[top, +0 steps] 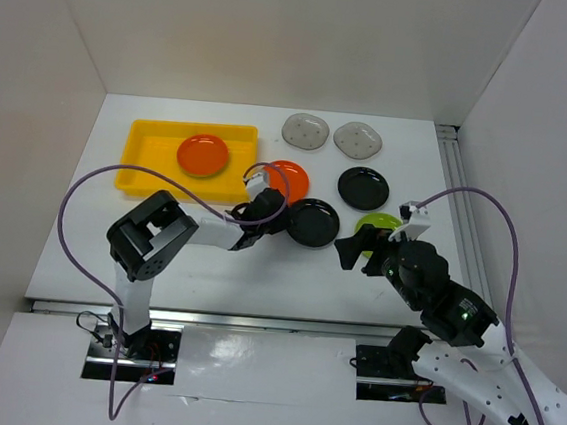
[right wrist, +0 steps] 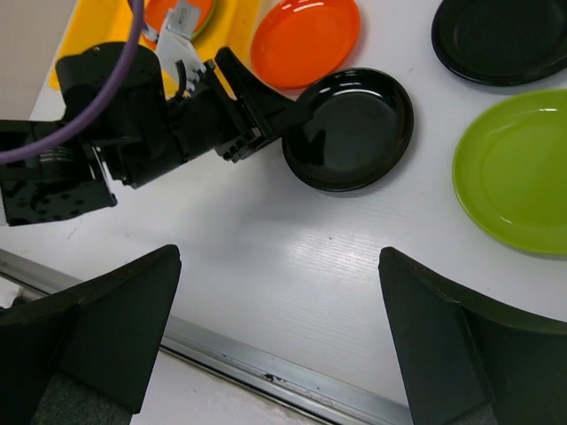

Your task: Place the plates into the plastic bin on the countertop

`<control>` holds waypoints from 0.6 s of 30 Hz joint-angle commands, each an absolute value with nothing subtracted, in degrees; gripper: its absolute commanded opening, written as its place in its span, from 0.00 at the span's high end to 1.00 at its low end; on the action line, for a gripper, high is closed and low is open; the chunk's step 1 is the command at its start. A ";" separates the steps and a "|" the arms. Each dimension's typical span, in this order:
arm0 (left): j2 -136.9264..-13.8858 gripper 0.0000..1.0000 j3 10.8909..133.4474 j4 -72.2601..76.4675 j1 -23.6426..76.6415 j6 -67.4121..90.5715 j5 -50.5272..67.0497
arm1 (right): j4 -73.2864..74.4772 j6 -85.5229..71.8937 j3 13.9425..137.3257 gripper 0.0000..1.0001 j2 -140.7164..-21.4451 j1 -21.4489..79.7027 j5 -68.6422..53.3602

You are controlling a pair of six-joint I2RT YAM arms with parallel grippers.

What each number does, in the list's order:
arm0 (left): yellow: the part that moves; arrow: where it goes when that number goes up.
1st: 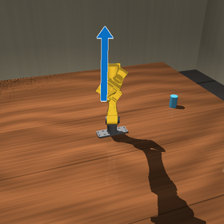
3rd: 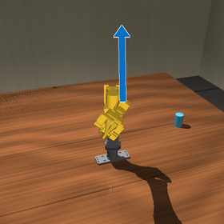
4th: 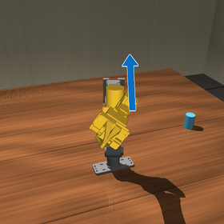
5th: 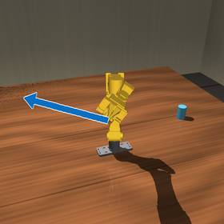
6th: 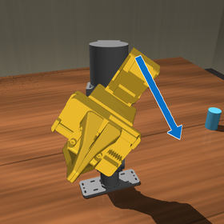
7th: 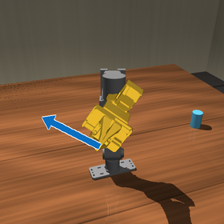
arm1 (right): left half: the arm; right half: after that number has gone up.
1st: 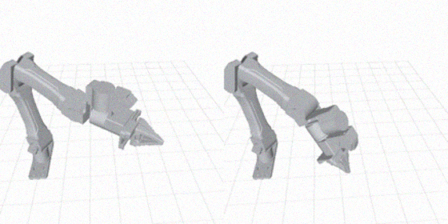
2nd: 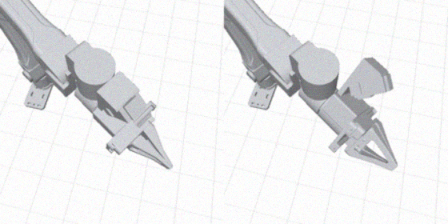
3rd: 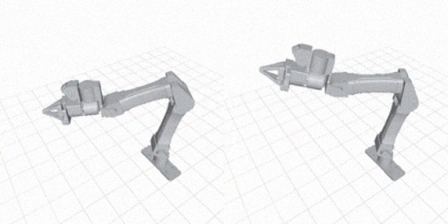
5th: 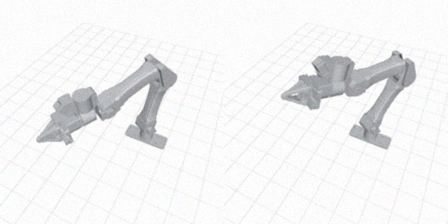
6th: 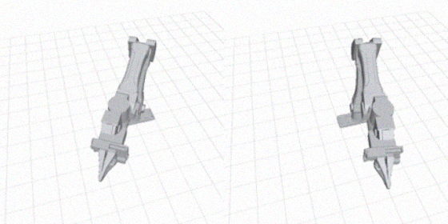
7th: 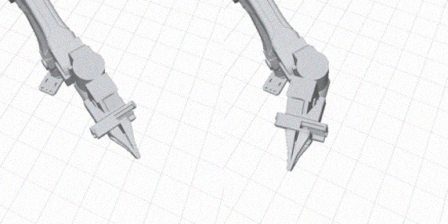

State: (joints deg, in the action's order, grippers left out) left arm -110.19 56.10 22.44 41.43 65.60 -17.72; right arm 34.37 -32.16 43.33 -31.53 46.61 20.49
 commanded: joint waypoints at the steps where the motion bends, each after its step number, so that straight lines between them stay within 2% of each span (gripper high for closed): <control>1: -111.45 0.55 53.62 20.20 41.31 67.23 -16.44 | 28.83 -32.87 42.98 0.00 -31.38 46.49 20.48; 3: -110.92 0.70 53.09 20.21 41.31 67.94 -16.44 | 28.83 -32.87 42.98 0.00 -31.38 46.49 19.96; 4: -110.92 0.73 53.09 20.21 41.31 68.46 -16.44 | 28.83 -32.87 42.98 0.00 -31.38 46.49 19.95; 5: -110.92 0.80 53.09 20.21 41.31 68.47 -16.44 | 28.83 -32.87 42.98 0.00 -31.38 46.49 19.95; 6: -110.92 0.97 53.09 19.43 41.31 68.47 -16.44 | 28.83 -32.87 43.50 0.00 -31.38 46.49 19.95; 7: -110.92 1.00 53.78 18.73 41.31 68.47 -15.74 | 28.83 -32.87 43.51 0.00 -31.38 46.49 19.95; 13: -102.94 1.00 53.00 18.19 41.31 65.49 -14.16 | 30.05 -32.87 43.51 0.00 -30.85 46.49 19.95; 18: -92.13 1.00 57.65 4.68 41.31 64.34 -19.48 | 30.59 -32.87 44.03 0.00 -30.85 46.49 20.48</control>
